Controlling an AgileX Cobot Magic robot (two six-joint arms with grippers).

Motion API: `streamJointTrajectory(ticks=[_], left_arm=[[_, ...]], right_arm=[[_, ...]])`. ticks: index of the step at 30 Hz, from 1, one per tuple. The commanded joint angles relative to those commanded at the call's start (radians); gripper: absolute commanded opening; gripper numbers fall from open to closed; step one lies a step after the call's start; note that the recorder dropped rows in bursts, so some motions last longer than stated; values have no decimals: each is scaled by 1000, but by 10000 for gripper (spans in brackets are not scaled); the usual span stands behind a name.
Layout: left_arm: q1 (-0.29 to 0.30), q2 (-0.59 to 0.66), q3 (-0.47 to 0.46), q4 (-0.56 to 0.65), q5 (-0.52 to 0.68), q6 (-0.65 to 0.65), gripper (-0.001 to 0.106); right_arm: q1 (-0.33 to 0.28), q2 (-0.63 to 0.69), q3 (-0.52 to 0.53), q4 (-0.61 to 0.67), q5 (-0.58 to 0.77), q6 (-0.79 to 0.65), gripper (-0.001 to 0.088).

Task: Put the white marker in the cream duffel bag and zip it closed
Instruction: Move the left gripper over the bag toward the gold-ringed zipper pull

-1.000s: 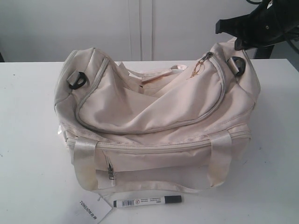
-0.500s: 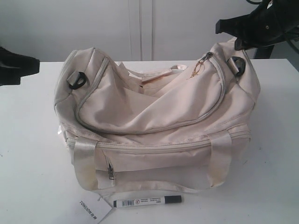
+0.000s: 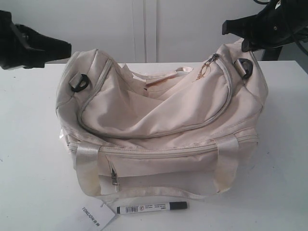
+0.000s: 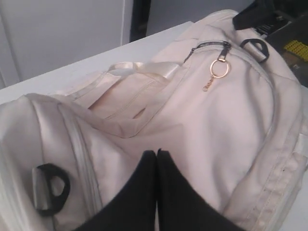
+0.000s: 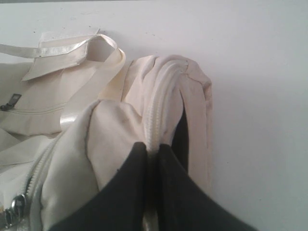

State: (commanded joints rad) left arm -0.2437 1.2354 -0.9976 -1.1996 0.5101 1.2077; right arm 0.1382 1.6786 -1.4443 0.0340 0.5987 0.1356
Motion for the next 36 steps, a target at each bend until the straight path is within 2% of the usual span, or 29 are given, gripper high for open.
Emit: streamJointTrajectory(ticks=[9,15,19,24,27,33,36], left_arm=[[-197,112,-90,0,-168,31,0],[-288,203,-145,0,-266,30,0],[-339,297,-217,0,-281,30,0],[-378,405,-305,0,-295,30,0],[-410,483,-363,-3,-362,30,0],[-434,571,-444,-3,-339,27,0],[-451,585,-458,-3,-348,27,62]], right_arm=[[0,0,0,0,0,0,0],[0,0,0,0,-2,0,0],[0,0,0,0,-2,0,0],[0,0,0,0,-2,0,0],[0,0,0,0,-2,0,0],[0,0,0,0,-2,0,0],[0,0,0,0,-2,0,0]])
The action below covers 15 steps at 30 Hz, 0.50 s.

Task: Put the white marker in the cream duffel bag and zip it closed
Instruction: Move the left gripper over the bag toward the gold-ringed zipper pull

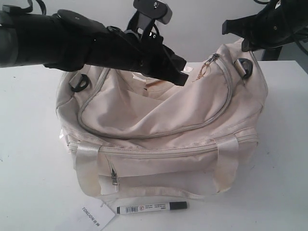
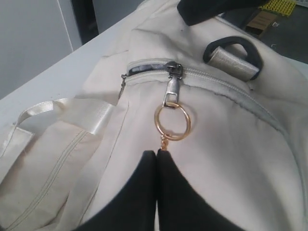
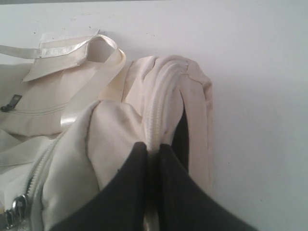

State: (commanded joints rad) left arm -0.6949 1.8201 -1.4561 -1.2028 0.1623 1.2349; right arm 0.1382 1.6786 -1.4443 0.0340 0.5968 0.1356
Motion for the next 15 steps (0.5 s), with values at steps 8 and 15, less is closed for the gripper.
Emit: streamJointTrajectory(ticks=[8,15], left_arm=[[-35,48,-33,0,-40,43,459],[-40,91,-77,0,-61,43,498]], right_arm=[[0,0,0,0,0,0,0],[0,0,0,0,0,0,0]])
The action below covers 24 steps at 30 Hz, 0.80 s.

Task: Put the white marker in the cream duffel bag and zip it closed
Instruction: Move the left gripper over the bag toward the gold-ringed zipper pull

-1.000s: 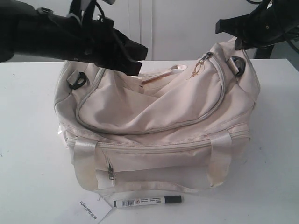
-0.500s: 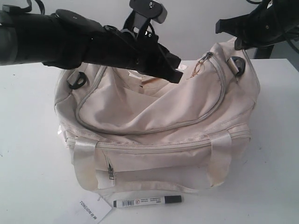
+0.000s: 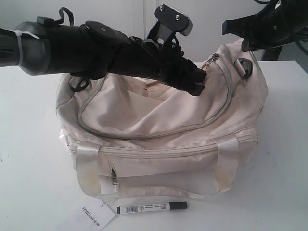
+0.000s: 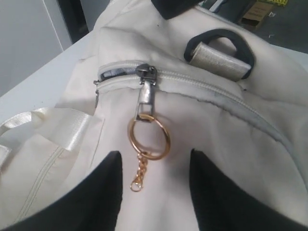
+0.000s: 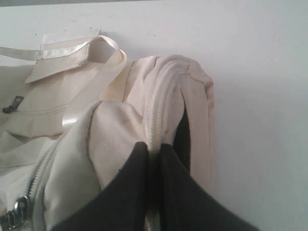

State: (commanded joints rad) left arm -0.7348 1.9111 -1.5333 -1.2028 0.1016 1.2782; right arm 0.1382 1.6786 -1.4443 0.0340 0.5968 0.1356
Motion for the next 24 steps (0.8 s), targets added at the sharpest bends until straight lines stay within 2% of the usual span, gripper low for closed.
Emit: streamJointTrajectory(ticks=[24], left_arm=[[-17,55,-16,0,-126,-30,498]], right_arm=[[0,0,0,0,0,0,0]])
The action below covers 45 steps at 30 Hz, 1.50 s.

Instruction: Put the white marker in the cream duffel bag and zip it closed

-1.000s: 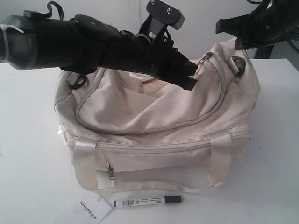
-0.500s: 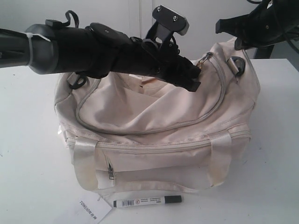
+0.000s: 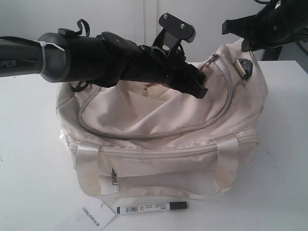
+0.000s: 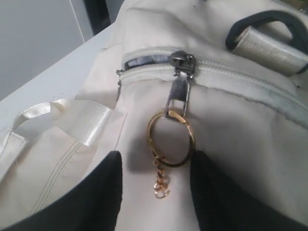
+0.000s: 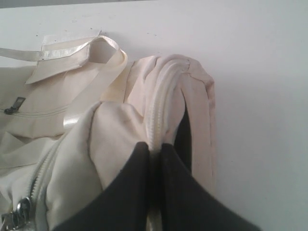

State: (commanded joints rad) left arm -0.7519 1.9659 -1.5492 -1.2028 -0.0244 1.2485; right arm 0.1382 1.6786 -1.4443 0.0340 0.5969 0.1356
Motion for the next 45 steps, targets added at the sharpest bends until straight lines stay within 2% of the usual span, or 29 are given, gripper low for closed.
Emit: streamJointTrajectory(ticks=[5,16,21,24,28,34,36,45], left_arm=[[0,0,0,0,-74,0,498],[-9,0,0,23,-50,-40,498],[-17,0,0,229,-22,-37,498],[-29,0,0,347,-58,-37,498],[-30,0,0,372,-89,-40,497],[-66,0,0,512,-173,-42,487],[-75,0,0,533,-220,-42,422],[-75,0,0,536,-218,-42,39]], right_arm=[[0,0,0,0,0,0,0],[0,0,0,0,0,0,0],[0,0,0,0,2,0,0],[0,0,0,0,2,0,0],[0,0,0,0,0,0,0],[0,0,0,0,0,0,0],[0,0,0,0,2,0,0],[0,0,0,0,1,0,0]])
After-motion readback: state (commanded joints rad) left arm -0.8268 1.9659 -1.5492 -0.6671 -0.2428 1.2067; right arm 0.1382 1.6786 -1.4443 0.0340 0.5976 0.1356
